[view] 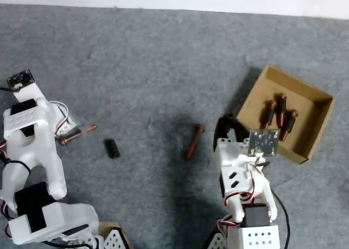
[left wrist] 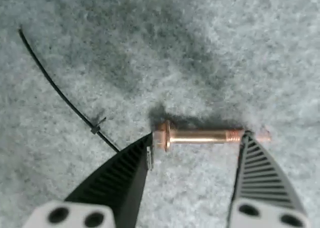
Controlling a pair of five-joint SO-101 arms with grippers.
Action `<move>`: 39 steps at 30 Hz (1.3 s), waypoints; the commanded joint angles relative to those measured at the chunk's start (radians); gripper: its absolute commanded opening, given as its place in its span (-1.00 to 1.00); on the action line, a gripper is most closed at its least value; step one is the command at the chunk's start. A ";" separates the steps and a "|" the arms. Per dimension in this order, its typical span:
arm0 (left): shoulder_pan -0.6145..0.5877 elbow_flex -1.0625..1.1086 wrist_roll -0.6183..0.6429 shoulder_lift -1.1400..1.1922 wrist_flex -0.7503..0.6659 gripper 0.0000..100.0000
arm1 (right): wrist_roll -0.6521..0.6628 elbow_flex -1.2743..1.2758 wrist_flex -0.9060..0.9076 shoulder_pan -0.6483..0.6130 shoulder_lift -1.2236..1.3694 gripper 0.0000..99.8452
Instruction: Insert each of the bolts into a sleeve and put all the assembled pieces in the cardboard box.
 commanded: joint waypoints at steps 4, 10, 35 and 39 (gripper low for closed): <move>0.031 -0.059 0.379 -0.045 0.064 -0.48 | 0.012 0.110 -0.002 -0.012 -0.013 -0.98; 0.096 -0.054 0.779 -0.045 0.064 -0.48 | 0.012 0.110 -0.001 -0.012 -0.013 -0.98; 0.119 0.205 0.833 -0.035 -0.261 -0.48 | 0.012 0.110 -0.002 -0.012 -0.013 -0.98; 0.110 0.240 0.833 -0.035 -0.356 -0.48 | 0.012 0.110 -0.002 -0.012 -0.013 -0.98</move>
